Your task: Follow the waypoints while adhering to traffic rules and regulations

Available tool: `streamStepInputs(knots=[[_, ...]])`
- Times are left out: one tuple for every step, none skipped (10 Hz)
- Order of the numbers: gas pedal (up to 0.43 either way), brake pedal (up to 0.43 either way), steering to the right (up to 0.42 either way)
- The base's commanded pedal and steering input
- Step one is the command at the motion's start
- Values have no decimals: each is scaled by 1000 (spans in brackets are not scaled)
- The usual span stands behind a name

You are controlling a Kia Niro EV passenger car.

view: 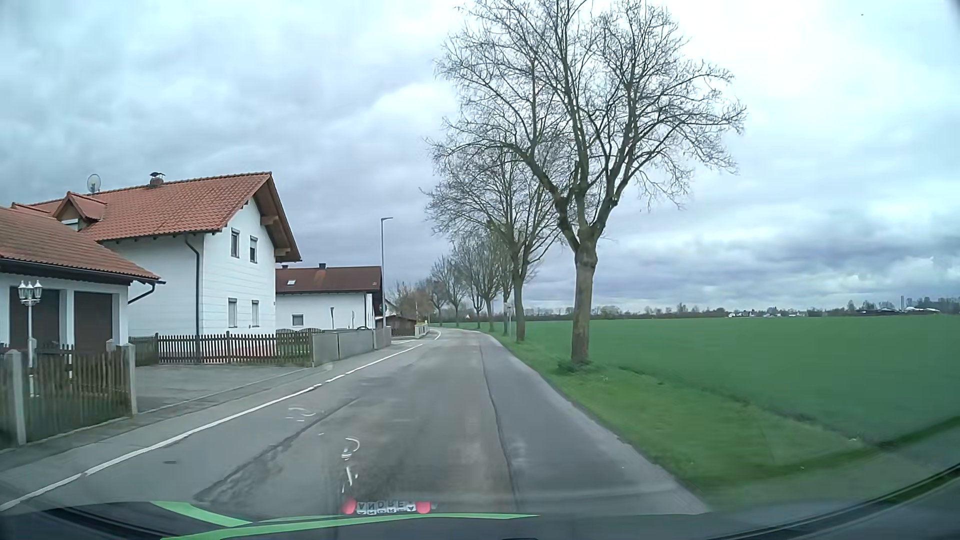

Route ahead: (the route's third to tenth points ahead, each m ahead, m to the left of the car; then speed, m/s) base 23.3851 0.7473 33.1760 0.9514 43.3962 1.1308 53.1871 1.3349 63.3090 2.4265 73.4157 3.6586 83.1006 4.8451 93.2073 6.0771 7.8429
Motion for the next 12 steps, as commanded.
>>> streamStepInputs(knots=[[79,0,-4],[79,0,-4],[79,0,-4],[79,0,-4],[79,0,-3],[79,0,-3],[79,0,-1],[79,0,-1],[79,0,-1],[79,0,-1],[79,0,0],[79,0,0]])
